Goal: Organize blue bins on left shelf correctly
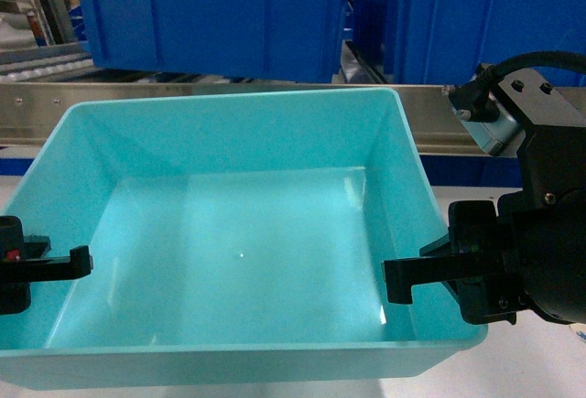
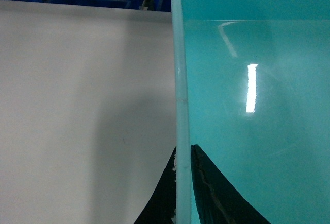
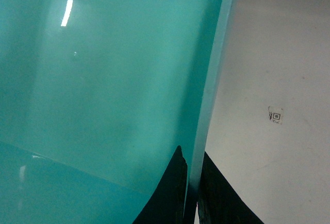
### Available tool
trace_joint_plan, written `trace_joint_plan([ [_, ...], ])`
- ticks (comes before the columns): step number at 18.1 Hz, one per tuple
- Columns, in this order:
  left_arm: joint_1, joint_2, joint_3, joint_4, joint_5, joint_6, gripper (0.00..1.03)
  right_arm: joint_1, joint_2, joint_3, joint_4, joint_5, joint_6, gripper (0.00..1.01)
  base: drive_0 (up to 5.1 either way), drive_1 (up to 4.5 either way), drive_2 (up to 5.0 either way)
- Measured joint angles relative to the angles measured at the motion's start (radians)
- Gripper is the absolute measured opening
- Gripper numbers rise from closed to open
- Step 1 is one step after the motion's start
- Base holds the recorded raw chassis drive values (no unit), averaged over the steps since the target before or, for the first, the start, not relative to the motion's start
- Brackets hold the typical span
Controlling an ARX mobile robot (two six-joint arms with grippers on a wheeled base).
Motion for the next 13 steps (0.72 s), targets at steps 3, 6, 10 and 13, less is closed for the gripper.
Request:
trace_joint_plan([
  [3, -0.005, 0.000, 0.000, 0.002, 0.000, 0.000, 0.05, -0.005, 0.000, 0.000, -0.002, 0.000, 0.000, 0.03, 0.0, 0.00, 0.0],
  [6, -0.005, 0.000, 0.000, 0.002, -0.001, 0.000, 0.05, -0.005, 0.000, 0.000, -0.001, 0.000, 0.000, 0.03, 0.0, 0.00, 0.0],
  [10, -0.004, 0.000, 0.000, 0.000, -0.001, 0.000, 0.05, -0.005, 0.000, -0.001, 0.000, -0.001, 0.000, 0.03, 0.0, 0.00, 0.0],
  [13, -0.004, 0.000, -0.001, 0.000, 0.000, 0.000, 0.05, -0.004, 0.000, -0.001, 0.002, -0.003, 0.000, 0.03, 0.0, 0.00, 0.0],
])
